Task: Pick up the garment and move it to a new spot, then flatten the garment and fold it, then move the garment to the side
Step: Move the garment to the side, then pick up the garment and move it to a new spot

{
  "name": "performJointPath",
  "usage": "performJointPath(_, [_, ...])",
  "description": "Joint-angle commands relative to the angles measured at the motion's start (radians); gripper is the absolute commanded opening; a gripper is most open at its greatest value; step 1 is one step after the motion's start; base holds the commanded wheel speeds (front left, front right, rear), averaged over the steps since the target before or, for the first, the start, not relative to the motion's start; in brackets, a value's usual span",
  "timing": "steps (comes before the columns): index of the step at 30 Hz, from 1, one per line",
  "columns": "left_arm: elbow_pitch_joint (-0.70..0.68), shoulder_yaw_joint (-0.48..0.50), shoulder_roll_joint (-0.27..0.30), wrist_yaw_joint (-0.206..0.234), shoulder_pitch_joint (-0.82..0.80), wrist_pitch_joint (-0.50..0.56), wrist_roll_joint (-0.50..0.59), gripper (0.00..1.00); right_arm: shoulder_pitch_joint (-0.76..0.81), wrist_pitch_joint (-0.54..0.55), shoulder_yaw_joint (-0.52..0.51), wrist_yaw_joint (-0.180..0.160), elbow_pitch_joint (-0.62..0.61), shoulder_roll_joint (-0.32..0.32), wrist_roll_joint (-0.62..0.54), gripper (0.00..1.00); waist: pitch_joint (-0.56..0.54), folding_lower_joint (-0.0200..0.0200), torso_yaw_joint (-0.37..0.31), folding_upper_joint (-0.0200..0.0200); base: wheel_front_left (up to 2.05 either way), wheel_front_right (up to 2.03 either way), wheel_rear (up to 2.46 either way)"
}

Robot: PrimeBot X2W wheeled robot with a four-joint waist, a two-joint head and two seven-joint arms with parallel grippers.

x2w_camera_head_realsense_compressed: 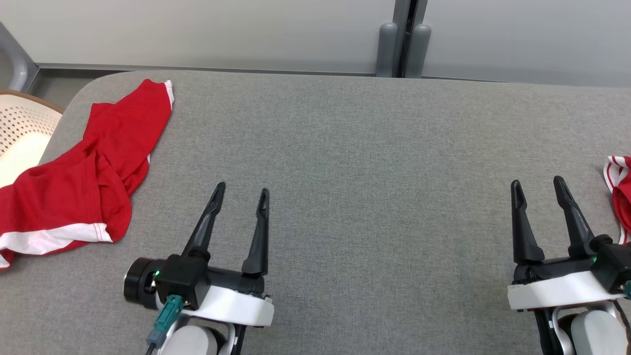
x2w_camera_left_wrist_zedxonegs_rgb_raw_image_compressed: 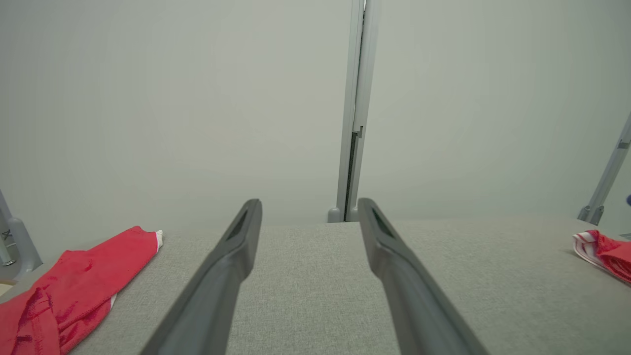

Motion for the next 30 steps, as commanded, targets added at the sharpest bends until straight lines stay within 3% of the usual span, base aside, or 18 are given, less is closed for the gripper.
performJointPath(1, [0.012,0.015,0.004,0.014,0.012,-0.002,0.013,1.00,0.012,-0.001,-0.006,-0.002,-0.004,0.003,-0.015,1.00,-0.002,0.0000,-0.003,0.0000,0.00,0.00,0.00])
performJointPath(30, [0.073,0.026,0.004,-0.003,0.029,-0.002,0.007,1.00,0.022,-0.001,-0.008,-0.002,0.040,0.036,-0.034,1.00,-0.012,0.0000,-0.023,0.0000,0.00,0.00,0.00])
